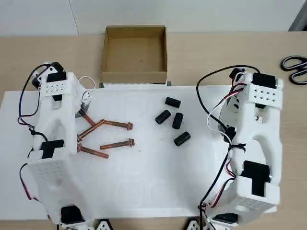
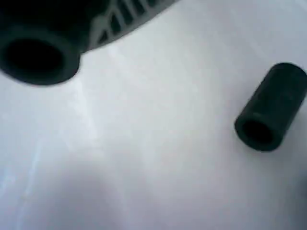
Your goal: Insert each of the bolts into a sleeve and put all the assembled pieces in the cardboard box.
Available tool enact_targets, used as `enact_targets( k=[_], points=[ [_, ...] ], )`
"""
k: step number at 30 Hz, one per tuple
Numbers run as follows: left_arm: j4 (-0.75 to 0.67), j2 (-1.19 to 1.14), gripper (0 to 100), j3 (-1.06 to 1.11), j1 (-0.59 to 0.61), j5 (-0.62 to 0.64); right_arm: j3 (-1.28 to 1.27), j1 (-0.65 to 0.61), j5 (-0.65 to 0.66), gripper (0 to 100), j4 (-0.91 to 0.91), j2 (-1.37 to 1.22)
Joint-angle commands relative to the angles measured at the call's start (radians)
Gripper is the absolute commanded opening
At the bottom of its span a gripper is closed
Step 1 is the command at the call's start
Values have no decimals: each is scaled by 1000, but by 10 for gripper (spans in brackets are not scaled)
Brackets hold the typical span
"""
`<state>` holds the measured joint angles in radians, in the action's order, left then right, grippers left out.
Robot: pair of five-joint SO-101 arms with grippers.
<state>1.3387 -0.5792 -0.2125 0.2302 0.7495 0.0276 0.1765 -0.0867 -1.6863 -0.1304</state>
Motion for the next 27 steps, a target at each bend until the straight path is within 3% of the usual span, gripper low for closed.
enact_targets(
  k=[1, 14, 27],
  points=[
    [-5, -21, 9, -4, 17, -15, 5, 12, -8, 5, -5, 56],
    [-14, -21, 77, -16, 18, -49, 5, 12, -9, 5, -4, 50],
    [-5, -29, 77, -96, 18, -101, -29, 12, -9, 5, 7, 56]
  ],
)
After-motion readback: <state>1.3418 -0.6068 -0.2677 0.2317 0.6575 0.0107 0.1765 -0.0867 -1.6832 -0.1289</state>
